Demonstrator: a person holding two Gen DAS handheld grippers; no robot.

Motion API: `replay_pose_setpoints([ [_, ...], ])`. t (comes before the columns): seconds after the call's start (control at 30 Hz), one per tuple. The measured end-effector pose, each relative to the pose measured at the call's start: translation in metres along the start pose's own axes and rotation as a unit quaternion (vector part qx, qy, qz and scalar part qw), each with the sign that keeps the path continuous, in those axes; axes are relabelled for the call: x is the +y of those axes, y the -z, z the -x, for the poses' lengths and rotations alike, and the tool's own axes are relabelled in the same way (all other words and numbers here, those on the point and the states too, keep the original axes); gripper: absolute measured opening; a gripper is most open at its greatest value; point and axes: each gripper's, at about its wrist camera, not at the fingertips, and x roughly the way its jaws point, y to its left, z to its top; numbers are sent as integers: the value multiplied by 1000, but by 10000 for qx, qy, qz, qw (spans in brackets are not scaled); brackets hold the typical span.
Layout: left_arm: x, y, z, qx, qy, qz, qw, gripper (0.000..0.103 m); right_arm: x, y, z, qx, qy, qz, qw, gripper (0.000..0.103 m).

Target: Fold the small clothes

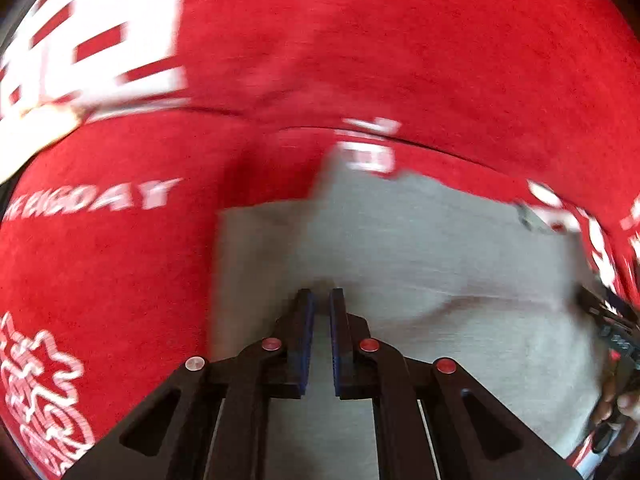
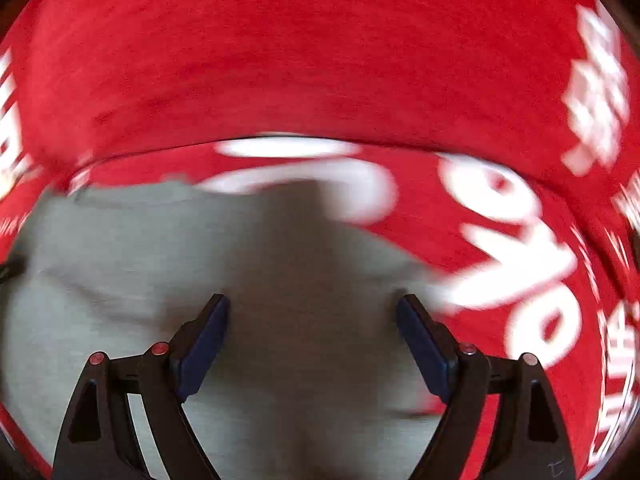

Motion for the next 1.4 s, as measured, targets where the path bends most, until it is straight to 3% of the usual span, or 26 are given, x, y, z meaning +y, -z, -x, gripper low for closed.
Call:
replay_pose_setpoints([
  [0.1,31,10,20,-120,-95,300,9994,9,-34,15,22,-77,85,-386,9992,88],
  [0.13,33,19,31,-287,-173,312,9989,9,-32,24,40,-294,283,-308,9987,88],
  [0.2,21,42,50,-621,-170,139,9978,9,-20,39,67,-648,210,-164,9975,88],
  [0.27,1,69,66,-830,-33,-58,9965,9,9,64,92,-885,-236,-10,9958,88],
  [0.33,-27,99,70,-910,412,-317,9945,9,43,85,98,-862,-579,427,9937,88],
  [0.4,-45,118,72,-1006,665,-491,9915,9,79,108,97,-799,-589,1006,9900,88],
  [0.5,-56,134,54,-918,171,-734,9929,2,105,130,70,-601,-337,1407,9877,88],
  [0.6,-38,143,58,-923,-87,-785,9926,4,91,132,66,-731,-446,1365,9869,89],
  [0.7,-10,145,61,-657,-121,-543,9963,4,66,139,76,-669,-501,1174,9896,89],
  [0.83,26,159,82,-819,-202,-257,9961,4,14,160,85,-505,271,783,9953,90],
  [0.97,54,166,78,-661,-266,245,9972,5,-31,175,103,-506,216,-29,9985,91],
  [1.0,52,167,77,-574,-156,253,9979,5,-33,177,108,-553,161,-118,9983,91],
  [1.07,24,173,89,-899,248,-195,9954,0,-20,179,116,-681,-21,-63,9977,91],
  [1.13,-9,184,101,-1330,195,-429,9900,0,-2,177,116,-708,-146,92,9973,91],
  [1.2,-30,194,101,-1500,330,-573,9865,1,13,175,112,-638,-187,193,9976,91],
  [1.23,-39,199,94,-1374,288,-656,9879,14,21,175,109,-613,-220,242,9976,91],
  [1.27,-44,200,84,-1116,136,-756,9908,54,27,175,107,-595,-260,308,9974,91],
  [1.3,-44,200,74,-823,-123,-829,9931,74,33,177,109,-595,-240,366,9973,91],
  [1.33,-39,201,73,-857,-259,-783,9929,81,40,177,109,-606,-250,477,9967,91],
  [1.4,-15,202,86,-1326,-321,-240,9904,81,52,175,110,-622,-278,662,9955,91],
])
